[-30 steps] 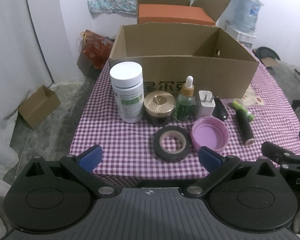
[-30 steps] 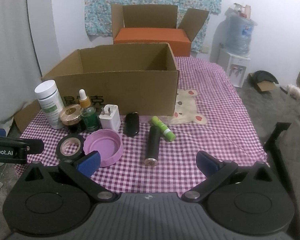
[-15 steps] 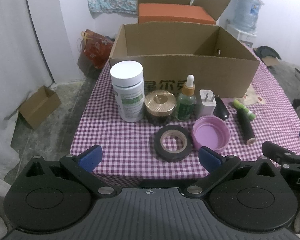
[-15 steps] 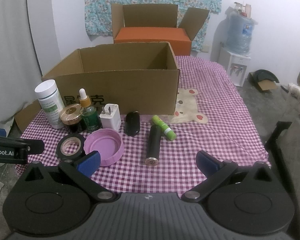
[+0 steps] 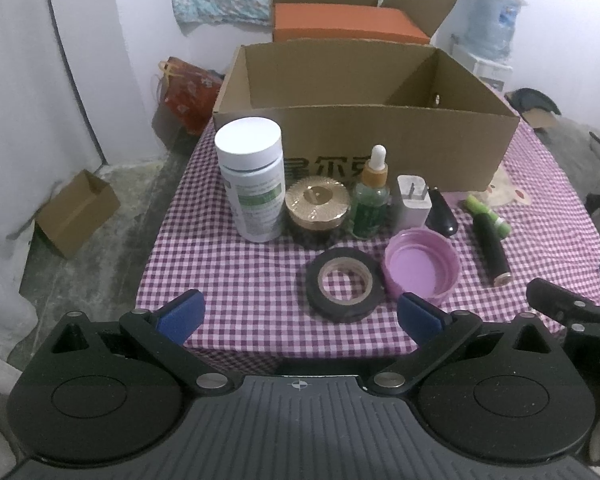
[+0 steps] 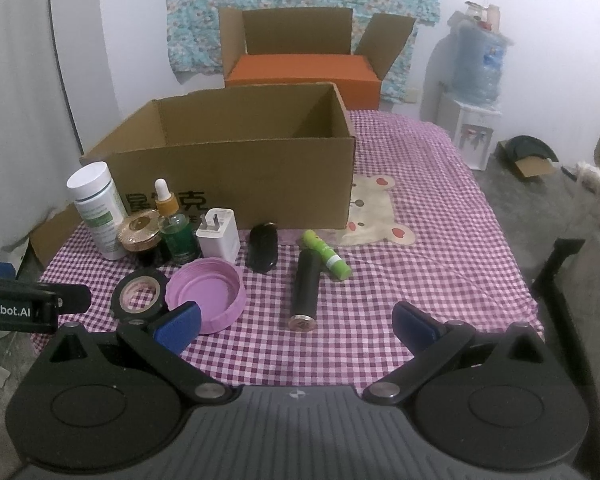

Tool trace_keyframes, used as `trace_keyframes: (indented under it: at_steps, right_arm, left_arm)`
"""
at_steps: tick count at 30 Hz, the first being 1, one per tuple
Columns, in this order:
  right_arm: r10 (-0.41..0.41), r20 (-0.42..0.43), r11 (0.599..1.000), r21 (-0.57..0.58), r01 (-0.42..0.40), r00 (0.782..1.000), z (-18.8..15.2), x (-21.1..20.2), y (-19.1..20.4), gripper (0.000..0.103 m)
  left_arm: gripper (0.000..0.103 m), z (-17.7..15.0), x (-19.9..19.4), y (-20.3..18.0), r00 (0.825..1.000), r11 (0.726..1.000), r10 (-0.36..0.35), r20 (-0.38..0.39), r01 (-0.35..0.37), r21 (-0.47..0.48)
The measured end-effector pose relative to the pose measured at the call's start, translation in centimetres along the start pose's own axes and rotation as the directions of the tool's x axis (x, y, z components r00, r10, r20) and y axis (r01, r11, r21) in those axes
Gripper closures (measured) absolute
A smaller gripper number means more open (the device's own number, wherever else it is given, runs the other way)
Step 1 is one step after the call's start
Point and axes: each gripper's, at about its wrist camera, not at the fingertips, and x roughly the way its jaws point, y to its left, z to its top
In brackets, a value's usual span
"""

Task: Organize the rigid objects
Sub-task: 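Move the right tool to the black cylinder and close around it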

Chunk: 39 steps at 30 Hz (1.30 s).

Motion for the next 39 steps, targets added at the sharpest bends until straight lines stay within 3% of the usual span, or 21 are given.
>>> trace_keyframes:
  at_steps: [6, 12, 18, 24, 30, 35, 39]
  right_arm:
    - [0.0, 0.0, 0.999, 0.037, 0.0, 1.0, -0.1, 0.2, -1.1, 0.0]
    - [0.012, 0.032, 0.996, 0.091, -0.015, 0.999, 0.4, 0.2, -3.1, 0.0]
    - [0.067, 0.023, 0.978, 0.194, -0.07, 0.997, 1.5, 0.9, -6.5, 0.0]
    - [0.148, -0.007, 0.956, 0.256, -0.141, 0.989, 2.5, 3.1, -8.3, 0.001]
    - [0.239, -0.076, 0.934, 0.291, -0.207, 0.968, 3.2, 6.7, -8.5, 0.011]
    - [0.31, -0.134, 0.912, 0.32, -0.255, 0.941, 3.5, 9.3, -8.6, 0.029]
    - [0.357, -0.176, 0.89, 0.364, -0.276, 0.917, 3.5, 11.4, -9.0, 0.037]
  left_arm:
    - [0.0, 0.2, 0.2, -1.0, 1.0, 0.999, -0.02, 0.012, 0.019, 0.034]
    - [0.0, 0.8, 0.6, -3.0, 0.995, 0.99, -0.091, 0.035, 0.086, 0.11]
    - [0.0, 1.6, 1.5, -5.6, 0.973, 0.956, -0.221, 0.059, 0.205, 0.209]
    - [0.0, 2.8, 3.1, -7.8, 0.954, 0.927, -0.298, 0.022, 0.284, 0.245]
    - [0.004, 3.5, 4.8, -9.8, 0.932, 0.89, -0.361, -0.037, 0.356, 0.284]
    - [0.02, 3.9, 6.1, -11.3, 0.924, 0.868, -0.374, -0.081, 0.379, 0.321]
    - [0.03, 4.3, 7.3, -12.0, 0.915, 0.858, -0.382, -0.129, 0.403, 0.319]
